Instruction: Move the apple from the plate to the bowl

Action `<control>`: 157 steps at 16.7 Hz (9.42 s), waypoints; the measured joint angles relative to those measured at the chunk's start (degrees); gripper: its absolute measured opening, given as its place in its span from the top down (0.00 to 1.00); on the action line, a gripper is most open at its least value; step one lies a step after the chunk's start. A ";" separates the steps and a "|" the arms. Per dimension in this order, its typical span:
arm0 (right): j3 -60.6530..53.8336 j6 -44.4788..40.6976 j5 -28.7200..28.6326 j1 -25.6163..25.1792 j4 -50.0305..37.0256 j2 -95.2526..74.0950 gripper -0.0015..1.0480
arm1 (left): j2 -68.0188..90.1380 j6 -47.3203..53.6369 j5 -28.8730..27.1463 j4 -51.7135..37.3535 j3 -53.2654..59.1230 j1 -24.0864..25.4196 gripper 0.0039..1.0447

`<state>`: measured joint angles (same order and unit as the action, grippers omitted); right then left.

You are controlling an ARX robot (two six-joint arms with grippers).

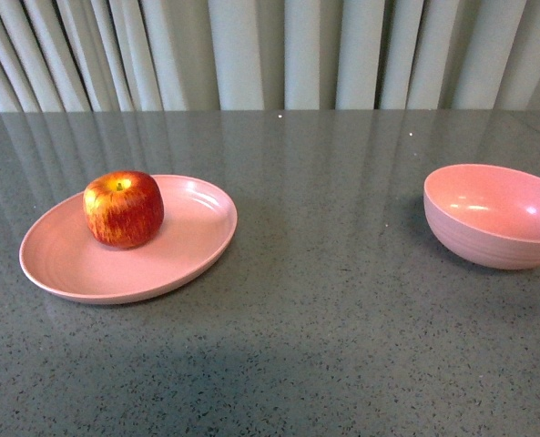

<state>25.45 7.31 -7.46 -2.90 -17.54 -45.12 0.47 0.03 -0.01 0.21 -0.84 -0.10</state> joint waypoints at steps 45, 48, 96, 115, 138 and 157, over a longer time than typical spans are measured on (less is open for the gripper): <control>41.90 5.11 2.40 22.51 29.53 -55.25 0.97 | 0.00 0.00 0.00 0.00 0.00 0.00 0.06; 42.91 5.14 3.21 22.99 29.44 -58.21 0.97 | 0.00 0.00 0.00 0.00 0.00 0.00 0.06; -22.51 -6.93 7.45 2.89 17.53 42.64 0.98 | 0.00 0.00 0.00 -0.02 0.00 0.00 0.06; -24.72 -6.97 7.45 2.89 17.81 44.87 0.17 | 0.00 0.00 0.00 0.00 0.00 0.00 0.06; -24.72 -6.97 7.45 2.89 17.79 44.87 0.06 | 53.24 3.61 5.42 -25.49 -21.86 -6.73 0.06; -24.72 -6.97 7.45 2.89 17.79 44.87 0.06 | 97.90 5.97 19.47 -22.51 -46.66 -4.04 0.06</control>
<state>0.73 0.34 -0.01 -0.01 0.25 -0.25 98.37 6.00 19.46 -22.30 -47.51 -4.14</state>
